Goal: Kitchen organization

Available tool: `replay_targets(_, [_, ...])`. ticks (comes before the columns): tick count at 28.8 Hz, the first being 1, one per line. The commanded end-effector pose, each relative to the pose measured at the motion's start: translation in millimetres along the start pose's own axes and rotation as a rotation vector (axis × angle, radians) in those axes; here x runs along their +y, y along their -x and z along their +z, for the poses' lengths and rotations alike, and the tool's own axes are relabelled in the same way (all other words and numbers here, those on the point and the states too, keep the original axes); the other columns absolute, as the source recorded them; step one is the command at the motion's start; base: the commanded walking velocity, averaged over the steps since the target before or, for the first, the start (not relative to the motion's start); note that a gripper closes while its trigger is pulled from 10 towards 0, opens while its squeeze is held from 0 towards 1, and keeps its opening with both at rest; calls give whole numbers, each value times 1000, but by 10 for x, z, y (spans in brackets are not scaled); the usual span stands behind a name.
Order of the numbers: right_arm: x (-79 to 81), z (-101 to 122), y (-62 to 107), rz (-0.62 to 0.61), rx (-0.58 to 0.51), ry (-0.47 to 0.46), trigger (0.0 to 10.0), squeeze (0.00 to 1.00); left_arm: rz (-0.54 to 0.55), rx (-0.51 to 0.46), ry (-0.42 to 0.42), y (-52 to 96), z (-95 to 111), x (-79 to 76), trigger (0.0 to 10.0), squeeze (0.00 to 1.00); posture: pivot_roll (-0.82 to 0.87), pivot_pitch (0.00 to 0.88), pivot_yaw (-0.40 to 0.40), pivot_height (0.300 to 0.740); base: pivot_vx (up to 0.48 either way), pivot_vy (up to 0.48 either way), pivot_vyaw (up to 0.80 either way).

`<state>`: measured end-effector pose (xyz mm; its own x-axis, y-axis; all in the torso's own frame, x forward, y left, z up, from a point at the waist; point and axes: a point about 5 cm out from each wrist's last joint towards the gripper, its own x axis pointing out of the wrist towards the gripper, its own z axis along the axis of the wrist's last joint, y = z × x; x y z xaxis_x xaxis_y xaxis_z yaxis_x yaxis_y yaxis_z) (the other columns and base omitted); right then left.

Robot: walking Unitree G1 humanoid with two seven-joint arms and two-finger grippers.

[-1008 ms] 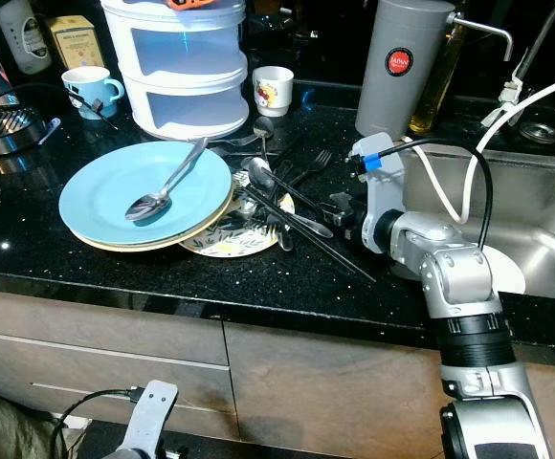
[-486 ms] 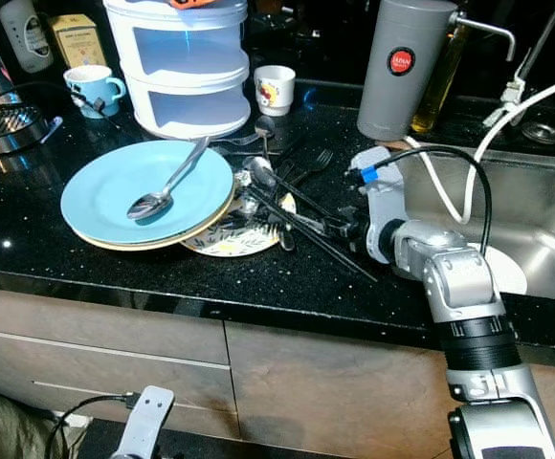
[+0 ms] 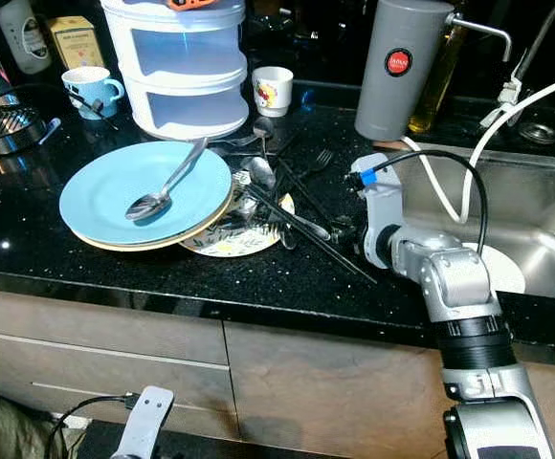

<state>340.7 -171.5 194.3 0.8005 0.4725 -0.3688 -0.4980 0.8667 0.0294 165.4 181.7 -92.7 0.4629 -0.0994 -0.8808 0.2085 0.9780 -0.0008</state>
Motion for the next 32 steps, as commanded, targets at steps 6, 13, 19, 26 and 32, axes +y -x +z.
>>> replay_targets(6, [-17, 33, -6, 0, -39, -39, 0, 0, 6, 15, -7, 6, -36, 17, 10000, 0, 20, 0, -39, 740, 0, 0, 0])
replay_targets(13, [70, 314, 60, 115, -238, -97, 0, 0, 4, 19, -15, 7, -42, 17, 10000, 0, 13, 0, -34, 740, 0, 0, 0])
replay_targets(19, [112, 397, 104, 178, -309, -125, 0, 0, 4, 22, -19, 9, -54, 16, 10000, 0, 13, 0, -34, 740, 0, 0, 0])
replay_targets(26, [102, 376, 107, 166, -365, -150, 10000, 0, 5, 25, -17, 14, -81, 23, 10000, 0, -1, 0, -27, 740, 0, 0, 0])
replay_targets(32, [76, 440, 114, 141, -457, -212, 10000, 0, 5, 25, -7, 15, -89, 19, 10000, 0, -30, 0, -38, 740, 0, 0, 0])
